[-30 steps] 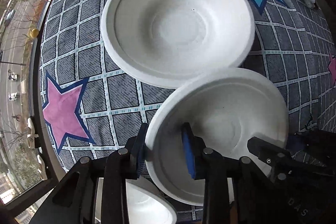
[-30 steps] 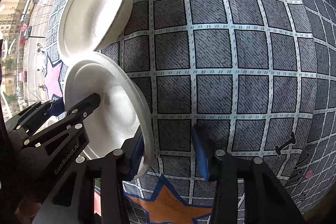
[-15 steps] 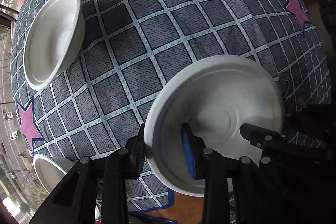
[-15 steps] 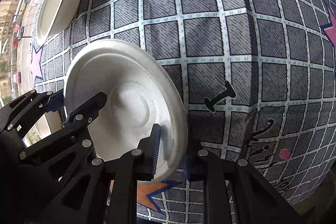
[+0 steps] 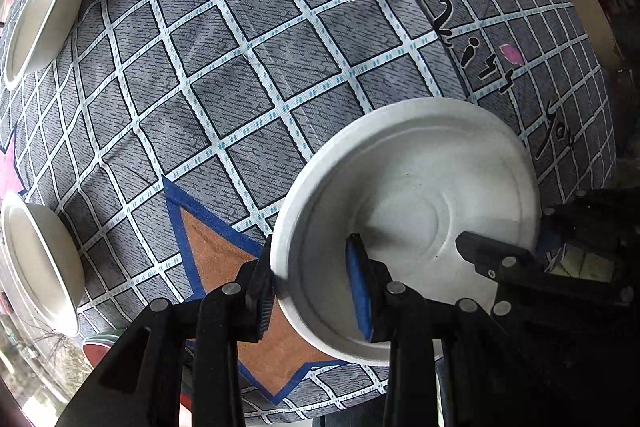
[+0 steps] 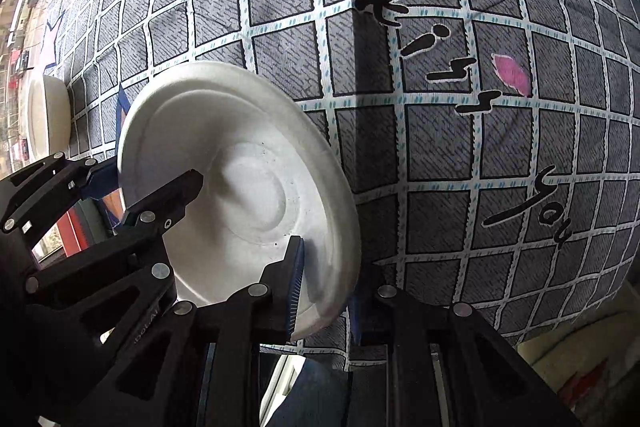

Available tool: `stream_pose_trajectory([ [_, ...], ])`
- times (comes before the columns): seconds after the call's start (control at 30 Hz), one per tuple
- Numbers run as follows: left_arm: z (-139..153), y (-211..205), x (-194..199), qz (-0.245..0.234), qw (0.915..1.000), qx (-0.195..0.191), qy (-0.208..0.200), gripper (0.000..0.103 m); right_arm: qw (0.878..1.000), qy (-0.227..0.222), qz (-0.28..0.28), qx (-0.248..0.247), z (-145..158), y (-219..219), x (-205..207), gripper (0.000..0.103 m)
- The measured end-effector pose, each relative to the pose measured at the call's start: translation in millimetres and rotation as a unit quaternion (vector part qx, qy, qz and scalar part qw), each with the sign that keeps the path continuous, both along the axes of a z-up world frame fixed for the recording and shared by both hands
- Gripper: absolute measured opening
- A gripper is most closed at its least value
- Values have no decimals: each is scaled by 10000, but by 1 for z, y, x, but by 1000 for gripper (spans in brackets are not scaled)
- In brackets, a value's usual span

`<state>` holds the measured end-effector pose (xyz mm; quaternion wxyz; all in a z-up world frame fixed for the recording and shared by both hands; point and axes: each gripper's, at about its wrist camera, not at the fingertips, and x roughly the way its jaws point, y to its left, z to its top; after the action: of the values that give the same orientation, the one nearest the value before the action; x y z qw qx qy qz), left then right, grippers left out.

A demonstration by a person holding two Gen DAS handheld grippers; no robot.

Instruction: Organize plates and bowls

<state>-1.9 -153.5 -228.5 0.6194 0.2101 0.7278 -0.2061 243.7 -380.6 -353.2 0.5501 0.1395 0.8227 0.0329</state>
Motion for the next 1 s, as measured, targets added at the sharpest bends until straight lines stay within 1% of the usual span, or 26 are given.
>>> stream_pose_trajectory([
  [0.07, -1, 3, -14, 45, 9999, -9, -94, 39, 10000, -63, 63, -38, 2, 4, -7, 22],
  [0.1, 0, 9, -24, 77, 9999, 6, -139, 46, 9999, -107, 77, -45, 4, 8, -11, 22],
  [0.13, 6, 19, -36, 115, 9996, 83, -230, 57, 9998, -157, 102, -75, 8, 21, -13, 22],
  [0.17, 7, 19, -37, 134, 9992, 189, -339, 64, 9997, -189, 138, -111, 11, 20, -4, 22],
  [0.2, 11, 18, -38, 153, 9985, 259, -458, 77, 9995, -216, 170, -166, 14, 19, 3, 22],
  [0.23, 15, 19, -36, 184, 9981, 253, -531, 80, 9993, -242, 175, -212, 23, 11, 7, 23],
  [0.27, 19, 24, -24, 234, 9978, 260, -566, 80, 9992, -256, 164, -254, 27, 8, 11, 35],
  [0.3, 21, 27, -24, 289, 9976, 275, -573, 80, 9991, -268, 138, -312, 31, 3, 15, 45],
  [0.33, 24, 32, -22, 367, 9975, 245, -550, 80, 9987, -304, 92, -393, 34, -1, 15, 67],
  [0.37, 28, 43, -16, 455, 9973, 218, -534, 80, 9985, -384, 10, -386, 39, -12, 15, 77],
  [0.43, 32, 56, -12, 590, 9966, 204, -539, 81, 9982, -445, -140, -376, 47, -24, 16, 77],
  [0.53, 34, 95, -7, 731, 9957, 121, -554, 81, 9973, -421, -361, -475, 54, -36, 13, 77],
  [0.57, 37, 100, -6, 759, 9954, 110, -570, 81, 9969, -411, -432, -506, 52, -48, 14, 77],
  [0.7, 48, 113, -19, 830, 9950, 40, -550, 81, 9953, -393, -675, -574, 61, -69, 15, 77],
  [0.73, 54, 129, -28, 849, 9949, 21, -548, 81, 9950, -392, -705, -589, 66, -81, 19, 77],
  [0.77, 56, 138, -32, 868, 9947, 12, -555, 81, 9947, -397, -721, -609, 69, -90, 23, 77],
  [0.8, 55, 134, -32, 883, 9945, 5, -559, 81, 9947, -406, -719, -620, 72, -96, 26, 77],
  [0.83, 56, 132, -32, 902, 9943, -9, -566, 81, 9946, -417, -705, -635, 71, -90, 32, 77],
  [0.87, 58, 148, -41, 933, 9939, -27, -582, 81, 9946, -438, -682, -655, 74, -90, 34, 77],
  [0.9, 64, 152, -58, 966, 9935, -42, -605, 81, 9945, -466, -651, -669, 76, -89, 36, 77],
  [0.93, 67, 159, -65, 1006, 9930, -58, -622, 81, 9946, -493, -613, -672, 77, -83, 43, 77],
  [0.97, 76, 166, -76, 1062, 9922, -70, -649, 81, 9947, -522, -576, -671, 79, -78, 48, 77],
  [1.0, 79, 173, -76, 1124, 9913, -71, -683, 81, 9947, -556, -537, -672, 80, -69, 54, 77],
])
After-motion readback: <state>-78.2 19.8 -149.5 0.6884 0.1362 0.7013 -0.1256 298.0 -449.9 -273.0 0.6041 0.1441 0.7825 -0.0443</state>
